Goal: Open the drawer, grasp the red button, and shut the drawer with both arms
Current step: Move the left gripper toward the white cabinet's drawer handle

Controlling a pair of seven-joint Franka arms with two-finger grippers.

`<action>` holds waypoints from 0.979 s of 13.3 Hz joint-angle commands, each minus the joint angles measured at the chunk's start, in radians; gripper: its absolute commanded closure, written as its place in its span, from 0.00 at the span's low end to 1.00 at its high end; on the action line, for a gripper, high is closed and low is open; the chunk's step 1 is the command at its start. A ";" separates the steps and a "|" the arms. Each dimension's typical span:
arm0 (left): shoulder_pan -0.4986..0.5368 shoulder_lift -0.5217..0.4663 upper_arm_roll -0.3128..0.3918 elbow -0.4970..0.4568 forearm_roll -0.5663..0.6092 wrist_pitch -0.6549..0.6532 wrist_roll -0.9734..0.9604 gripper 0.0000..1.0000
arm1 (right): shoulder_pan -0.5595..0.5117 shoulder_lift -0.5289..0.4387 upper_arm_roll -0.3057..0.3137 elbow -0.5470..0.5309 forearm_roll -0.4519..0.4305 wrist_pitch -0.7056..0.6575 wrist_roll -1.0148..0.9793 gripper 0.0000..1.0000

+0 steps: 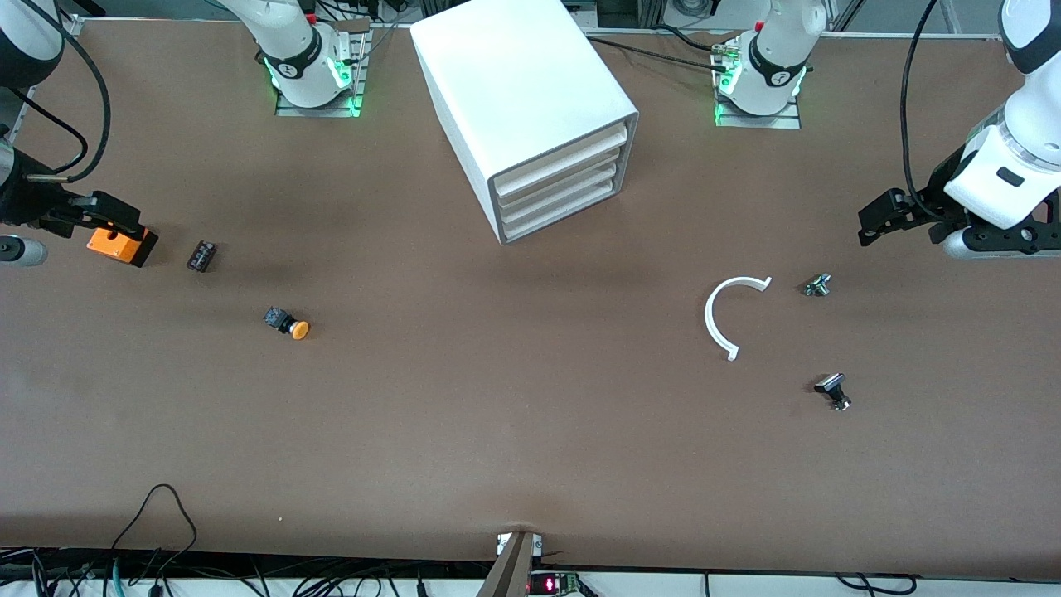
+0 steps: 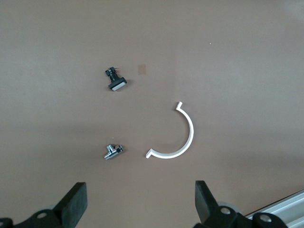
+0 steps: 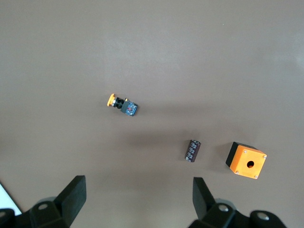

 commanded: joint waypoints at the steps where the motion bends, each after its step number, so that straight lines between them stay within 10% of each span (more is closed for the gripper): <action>1: 0.020 -0.001 -0.005 0.002 -0.015 -0.022 0.030 0.00 | -0.003 -0.003 0.004 0.009 0.010 -0.014 0.002 0.01; 13: 0.012 0.057 -0.021 0.050 0.001 -0.042 0.024 0.00 | 0.002 -0.003 0.004 0.012 0.007 -0.014 0.000 0.01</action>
